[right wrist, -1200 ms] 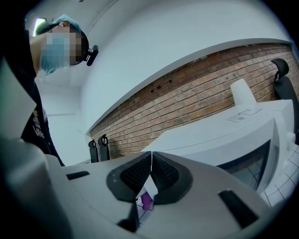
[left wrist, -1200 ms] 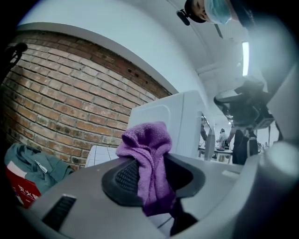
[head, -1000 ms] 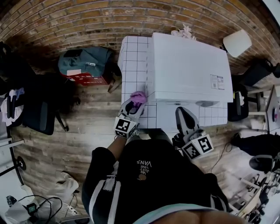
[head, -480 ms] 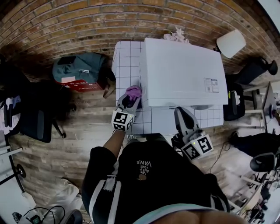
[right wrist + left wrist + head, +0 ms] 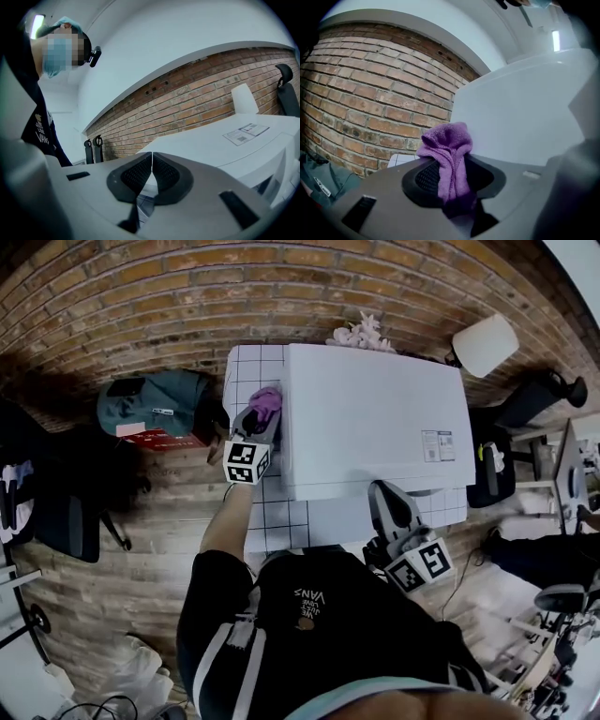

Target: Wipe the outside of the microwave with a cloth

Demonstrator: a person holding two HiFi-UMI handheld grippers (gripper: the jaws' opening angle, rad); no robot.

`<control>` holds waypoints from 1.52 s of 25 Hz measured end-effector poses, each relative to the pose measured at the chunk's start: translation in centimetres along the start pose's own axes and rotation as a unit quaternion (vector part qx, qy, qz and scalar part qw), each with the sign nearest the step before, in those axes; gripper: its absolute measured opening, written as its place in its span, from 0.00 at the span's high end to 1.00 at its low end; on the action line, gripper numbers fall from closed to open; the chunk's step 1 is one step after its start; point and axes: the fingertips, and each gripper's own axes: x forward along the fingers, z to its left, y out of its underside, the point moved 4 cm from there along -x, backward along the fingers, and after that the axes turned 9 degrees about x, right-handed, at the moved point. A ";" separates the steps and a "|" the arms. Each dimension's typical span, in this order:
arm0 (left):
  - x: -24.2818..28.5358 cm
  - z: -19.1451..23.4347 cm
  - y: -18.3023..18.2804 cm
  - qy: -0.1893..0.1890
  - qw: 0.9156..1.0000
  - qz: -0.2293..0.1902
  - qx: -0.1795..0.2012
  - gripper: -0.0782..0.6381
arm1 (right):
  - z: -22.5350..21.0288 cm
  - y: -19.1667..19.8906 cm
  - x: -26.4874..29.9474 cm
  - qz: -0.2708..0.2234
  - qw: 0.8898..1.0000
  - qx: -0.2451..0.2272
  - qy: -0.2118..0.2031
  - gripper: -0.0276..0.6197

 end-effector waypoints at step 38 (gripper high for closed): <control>-15.7 -5.6 -6.3 -0.036 0.998 -0.003 0.060 0.69 | -5.3 -0.7 -16.1 -0.128 0.986 0.037 0.100 0.95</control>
